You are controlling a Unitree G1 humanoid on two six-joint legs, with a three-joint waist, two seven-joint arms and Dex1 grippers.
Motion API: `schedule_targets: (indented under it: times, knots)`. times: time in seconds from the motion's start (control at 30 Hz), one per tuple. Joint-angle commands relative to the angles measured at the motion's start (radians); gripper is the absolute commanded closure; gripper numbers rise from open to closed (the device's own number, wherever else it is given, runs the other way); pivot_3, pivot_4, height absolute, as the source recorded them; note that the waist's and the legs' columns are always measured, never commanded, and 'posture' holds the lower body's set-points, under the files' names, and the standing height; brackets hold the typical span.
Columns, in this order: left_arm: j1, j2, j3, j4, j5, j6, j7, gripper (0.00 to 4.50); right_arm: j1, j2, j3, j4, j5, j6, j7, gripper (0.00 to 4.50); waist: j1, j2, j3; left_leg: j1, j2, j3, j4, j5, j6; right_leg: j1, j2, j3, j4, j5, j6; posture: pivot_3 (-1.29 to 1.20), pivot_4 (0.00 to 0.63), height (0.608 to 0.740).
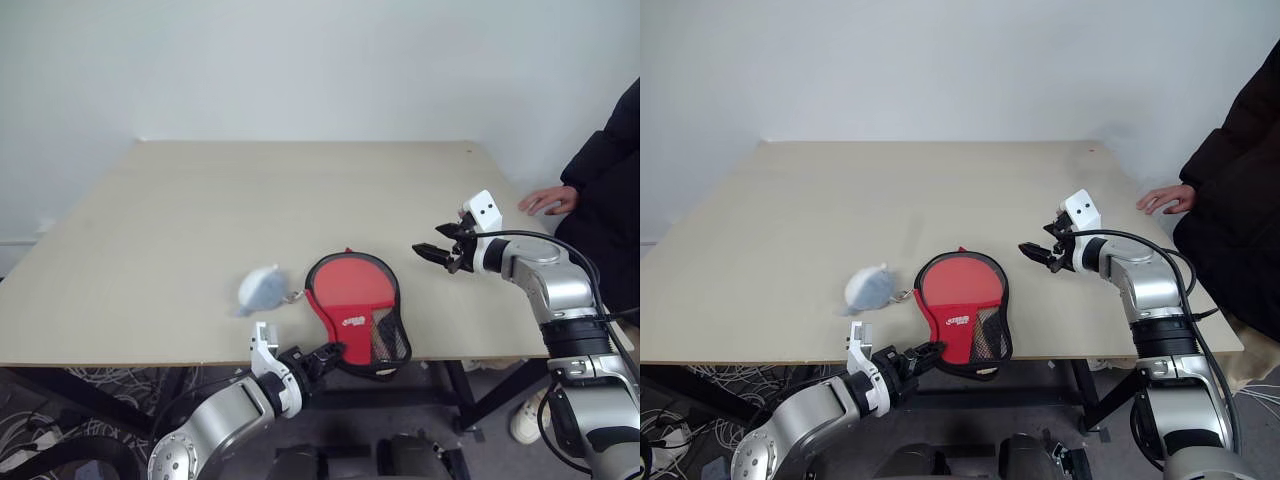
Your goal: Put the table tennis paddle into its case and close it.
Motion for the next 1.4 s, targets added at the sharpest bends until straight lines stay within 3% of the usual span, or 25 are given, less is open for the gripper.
schedule_targets:
  times: [0.03,0.3,0.57,0.83,0.87,0.9,0.97,1.2,1.4]
  knots:
    - [0.03,0.077,-0.039,-0.058,-0.03,-0.046,-0.056,4.48,-0.034,-0.008,-0.014,-0.01,0.006,-0.021,0.003,0.49,0.0,0.0,0.0,0.0,0.0,0.0,0.0,0.0,-0.001,0.0,0.001,0.0,0.0,0.0,0.0,0.0,0.0,0.74]
    - [0.114,0.24,-0.073,-0.079,-0.03,-0.098,-0.168,4.48,-0.035,-0.011,-0.014,-0.004,0.003,-0.022,0.004,0.49,-0.004,0.001,0.0,0.0,0.002,0.001,0.0,0.0,-0.001,0.0,0.002,0.0,-0.001,0.0,0.0,0.0,0.0,0.74]
    - [0.116,0.322,-0.096,-0.066,-0.03,-0.12,-0.233,4.48,-0.034,-0.006,-0.012,-0.006,0.004,-0.022,0.002,0.49,-0.004,0.002,0.0,0.0,0.003,0.001,-0.001,0.0,-0.002,-0.001,0.001,0.0,0.0,0.0,0.0,0.0,0.0,0.74]
    - [0.097,0.405,-0.073,-0.031,-0.03,-0.107,-0.321,2.57,-0.037,-0.002,-0.01,0.001,0.003,-0.025,0.001,0.49,-0.004,0.003,0.001,0.0,0.003,0.002,-0.003,0.003,-0.006,-0.002,0.001,0.0,-0.001,0.0,0.0,0.0,0.0,0.74]
    - [0.102,0.437,-0.051,-0.017,-0.03,-0.087,-0.354,2.57,-0.038,0.001,-0.009,0.003,0.003,-0.027,0.002,0.49,-0.004,0.003,0.001,0.0,0.003,0.002,-0.003,0.003,-0.006,-0.002,0.001,0.0,-0.001,0.0,0.0,0.0,0.0,0.74]
    - [0.109,0.465,-0.032,-0.006,-0.03,-0.071,-0.383,2.16,-0.038,0.002,-0.008,0.003,0.003,-0.027,0.002,0.49,-0.004,0.003,0.001,0.0,0.004,0.002,-0.003,0.002,-0.005,-0.002,0.001,0.0,-0.001,0.0,0.0,0.0,0.0,0.74]
    - [0.124,0.545,0.008,0.025,-0.03,-0.03,-0.447,1.98,-0.039,0.005,-0.007,0.005,0.002,-0.028,0.003,0.49,-0.005,0.004,0.001,0.0,0.004,0.002,-0.003,0.001,-0.003,-0.002,0.002,-0.001,-0.001,0.0,0.0,0.0,0.0,0.74]
    - [0.127,0.775,0.168,0.109,0.086,0.114,-0.817,0.21,-0.048,0.008,-0.003,0.022,0.001,-0.037,0.009,0.49,-0.005,0.008,0.004,-0.002,0.008,0.004,-0.006,0.003,-0.007,-0.007,0.002,-0.001,0.0,0.0,0.0,0.0,0.0,0.74]
    - [-0.051,0.761,0.175,0.084,0.292,0.064,-0.984,0.05,-0.064,0.023,0.003,0.033,-0.001,-0.042,0.007,0.49,-0.005,0.009,0.005,-0.003,0.005,0.005,-0.01,0.006,-0.012,-0.009,0.0,-0.001,-0.001,0.0,0.0,0.0,0.0,0.74]
